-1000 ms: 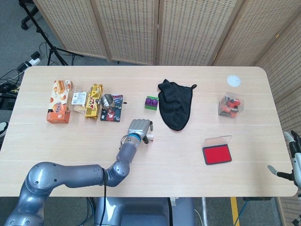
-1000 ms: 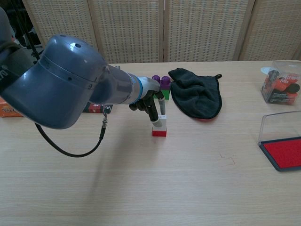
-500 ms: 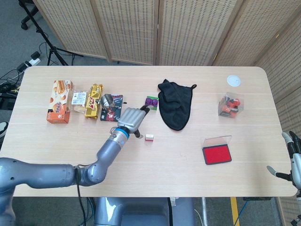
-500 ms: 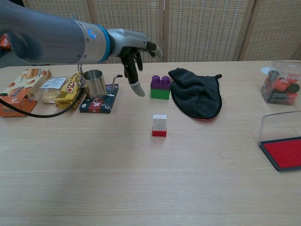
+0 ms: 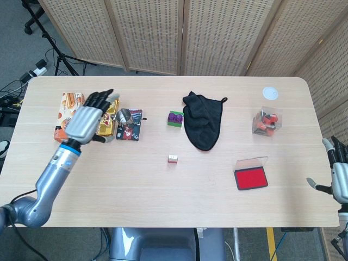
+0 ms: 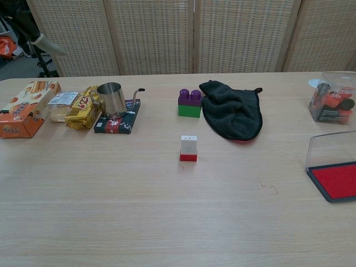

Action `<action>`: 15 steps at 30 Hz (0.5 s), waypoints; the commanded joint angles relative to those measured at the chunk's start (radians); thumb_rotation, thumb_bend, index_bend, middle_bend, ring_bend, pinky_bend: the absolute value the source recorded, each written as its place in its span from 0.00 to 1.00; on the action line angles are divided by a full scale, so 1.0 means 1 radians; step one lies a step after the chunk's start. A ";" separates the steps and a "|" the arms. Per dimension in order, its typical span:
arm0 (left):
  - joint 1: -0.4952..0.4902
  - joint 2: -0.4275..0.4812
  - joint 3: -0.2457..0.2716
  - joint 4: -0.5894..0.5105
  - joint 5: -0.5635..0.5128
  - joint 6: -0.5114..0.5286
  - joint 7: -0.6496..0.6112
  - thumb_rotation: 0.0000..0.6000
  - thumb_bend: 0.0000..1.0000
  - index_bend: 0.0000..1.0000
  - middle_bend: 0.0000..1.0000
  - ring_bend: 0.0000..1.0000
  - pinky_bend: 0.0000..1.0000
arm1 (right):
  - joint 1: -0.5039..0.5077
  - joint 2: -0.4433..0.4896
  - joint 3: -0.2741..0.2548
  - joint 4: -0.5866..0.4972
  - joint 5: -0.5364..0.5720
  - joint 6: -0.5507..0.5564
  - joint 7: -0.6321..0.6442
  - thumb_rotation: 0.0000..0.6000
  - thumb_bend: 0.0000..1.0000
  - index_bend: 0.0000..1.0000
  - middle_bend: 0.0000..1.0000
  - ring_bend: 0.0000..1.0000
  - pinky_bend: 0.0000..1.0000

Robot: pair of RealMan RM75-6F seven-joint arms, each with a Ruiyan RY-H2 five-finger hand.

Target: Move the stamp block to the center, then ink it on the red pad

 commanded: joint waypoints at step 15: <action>0.344 0.206 0.117 -0.139 0.094 0.297 -0.156 1.00 0.09 0.00 0.00 0.00 0.00 | 0.436 0.030 0.172 -0.243 0.346 -0.436 -0.298 1.00 0.00 0.00 0.65 0.61 0.94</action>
